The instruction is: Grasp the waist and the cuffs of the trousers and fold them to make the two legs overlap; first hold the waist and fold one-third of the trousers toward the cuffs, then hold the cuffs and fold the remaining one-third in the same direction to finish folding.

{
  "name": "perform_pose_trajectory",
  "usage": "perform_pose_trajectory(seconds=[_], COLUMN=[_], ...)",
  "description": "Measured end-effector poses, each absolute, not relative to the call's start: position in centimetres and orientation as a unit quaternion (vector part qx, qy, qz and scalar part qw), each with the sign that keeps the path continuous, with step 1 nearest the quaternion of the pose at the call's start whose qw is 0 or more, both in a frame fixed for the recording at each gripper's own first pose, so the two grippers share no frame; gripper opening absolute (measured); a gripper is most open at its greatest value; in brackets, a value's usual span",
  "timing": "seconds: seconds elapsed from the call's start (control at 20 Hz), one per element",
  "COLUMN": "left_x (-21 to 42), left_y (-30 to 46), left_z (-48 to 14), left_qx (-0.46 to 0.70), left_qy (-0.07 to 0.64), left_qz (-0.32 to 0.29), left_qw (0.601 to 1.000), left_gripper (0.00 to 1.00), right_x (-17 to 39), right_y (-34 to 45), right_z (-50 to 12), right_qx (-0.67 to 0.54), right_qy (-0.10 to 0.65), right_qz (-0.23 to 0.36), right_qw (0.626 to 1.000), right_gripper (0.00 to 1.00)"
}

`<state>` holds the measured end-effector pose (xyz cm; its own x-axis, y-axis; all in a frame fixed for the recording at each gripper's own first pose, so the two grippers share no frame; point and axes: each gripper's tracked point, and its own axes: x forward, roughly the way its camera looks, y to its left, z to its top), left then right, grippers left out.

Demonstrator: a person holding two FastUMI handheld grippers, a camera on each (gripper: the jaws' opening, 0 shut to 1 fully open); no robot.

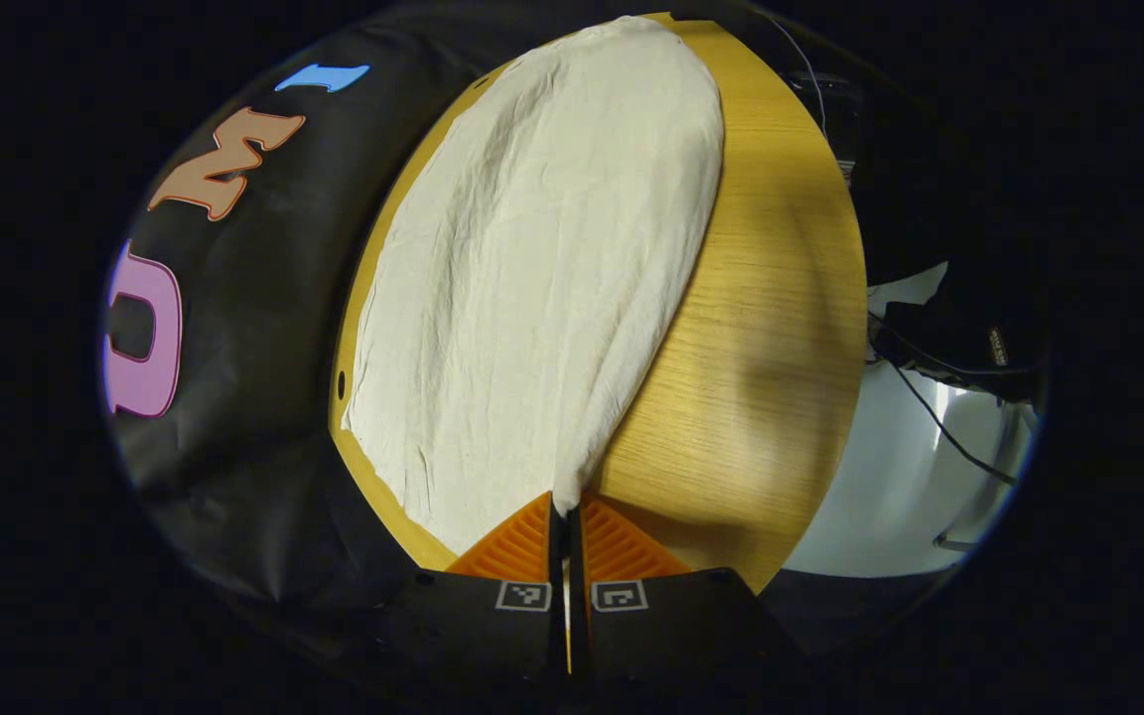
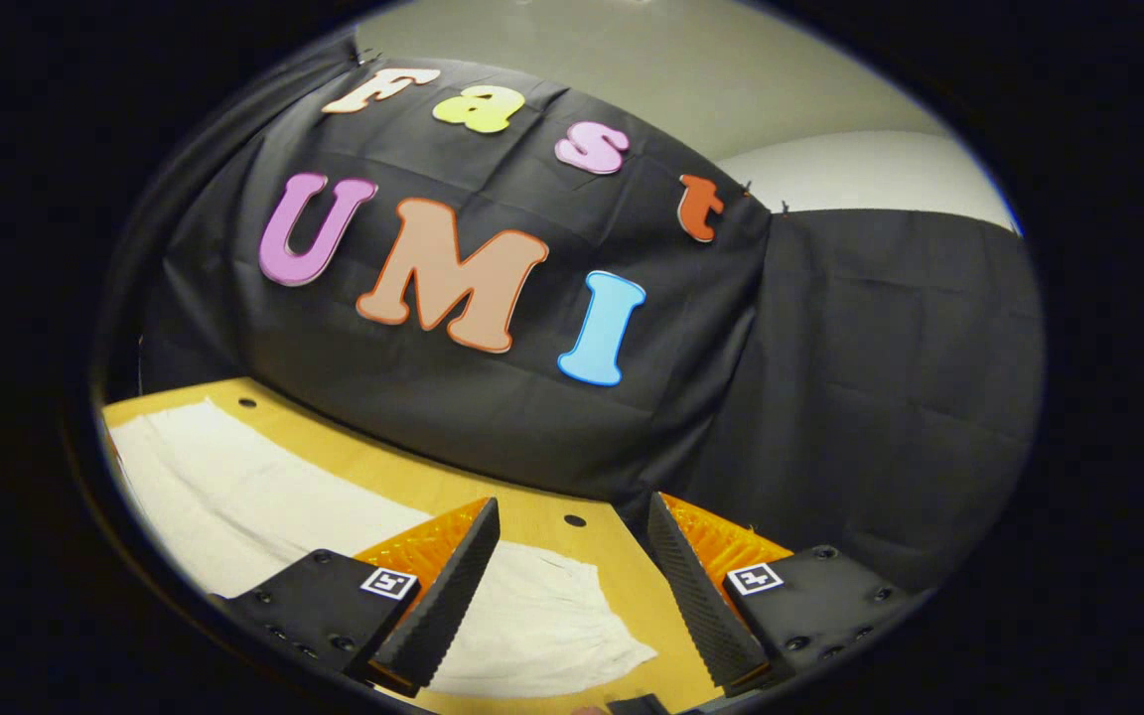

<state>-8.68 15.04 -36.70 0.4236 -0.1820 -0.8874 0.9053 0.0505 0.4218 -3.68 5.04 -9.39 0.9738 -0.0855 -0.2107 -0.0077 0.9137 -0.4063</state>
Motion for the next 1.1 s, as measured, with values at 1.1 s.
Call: perform_pose_trajectory(seconds=[1.1], left_x=[-8.9], left_y=[15.3], left_z=[-36.6], left_qx=[0.547], left_qy=[0.362], left_qz=[-0.391], left_qw=[0.646], left_gripper=[0.00], right_x=[-10.1], right_y=[-4.0], right_z=[-28.9], right_qx=[-0.503], right_qy=[0.294], right_qz=[0.162], right_qw=[0.796], right_gripper=[0.98])
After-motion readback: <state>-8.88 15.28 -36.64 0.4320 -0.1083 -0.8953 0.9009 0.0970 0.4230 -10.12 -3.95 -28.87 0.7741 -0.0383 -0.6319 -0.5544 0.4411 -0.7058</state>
